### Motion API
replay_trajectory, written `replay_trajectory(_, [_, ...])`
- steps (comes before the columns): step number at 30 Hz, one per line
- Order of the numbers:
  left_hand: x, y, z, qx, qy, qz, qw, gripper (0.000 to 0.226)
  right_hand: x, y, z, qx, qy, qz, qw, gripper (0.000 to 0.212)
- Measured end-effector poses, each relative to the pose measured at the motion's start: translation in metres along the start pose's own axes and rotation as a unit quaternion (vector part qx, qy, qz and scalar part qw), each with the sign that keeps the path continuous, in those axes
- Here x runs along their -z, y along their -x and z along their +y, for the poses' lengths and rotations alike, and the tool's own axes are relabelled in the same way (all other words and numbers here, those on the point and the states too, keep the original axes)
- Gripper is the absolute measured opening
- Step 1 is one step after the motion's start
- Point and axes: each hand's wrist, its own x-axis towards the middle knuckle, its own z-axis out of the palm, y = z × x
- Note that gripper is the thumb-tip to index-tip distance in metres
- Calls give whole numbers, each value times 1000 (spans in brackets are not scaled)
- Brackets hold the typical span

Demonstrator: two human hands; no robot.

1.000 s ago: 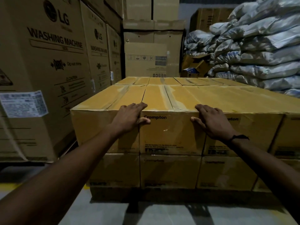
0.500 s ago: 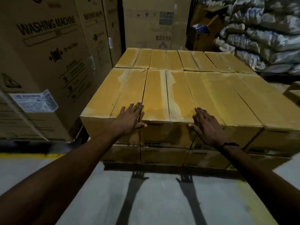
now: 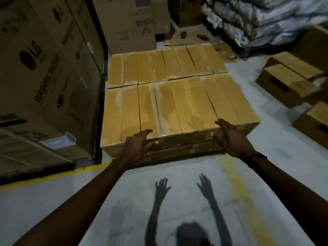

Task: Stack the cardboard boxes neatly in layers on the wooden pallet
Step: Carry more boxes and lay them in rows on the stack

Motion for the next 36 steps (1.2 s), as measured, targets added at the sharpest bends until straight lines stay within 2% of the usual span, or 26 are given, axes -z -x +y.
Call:
replay_trajectory(3, [23,21,65,-4,58,-15,998,63,62,54,5,-43,-28,8,999,73])
replay_trajectory(6, [30,38,123,-26,76,-23,997,59,106,111,23,-79,-48,32,995,64])
replay_trajectory(11, [15,50,208,-54,106,-28,993,42,162,197,66,-144,-87,65,984,59])
replay_trajectory(14, [3,49,259,-36,145,-44,988,44,186,241,95,-201,-117,105,967,58])
replay_trajectory(17, [-15,38,310,-46,198,-57,978,57,198,276,125,-259,-163,155,939,55])
replay_trajectory(19, [-27,26,339,-46,216,-71,973,54,199,292,144,-283,-182,176,925,54])
replay_trajectory(22, [-50,-4,385,-59,239,-89,965,57,201,308,180,-328,-208,209,897,53])
replay_trajectory(25, [-71,-42,431,-76,259,-101,958,41,207,309,218,-361,-215,232,877,52])
replay_trajectory(29, [-98,-113,495,-113,265,-119,950,32,229,295,278,-387,-198,259,862,50])
replay_trajectory(36, [-145,-253,638,-163,285,-186,926,38,276,262,389,-460,-200,318,805,47])
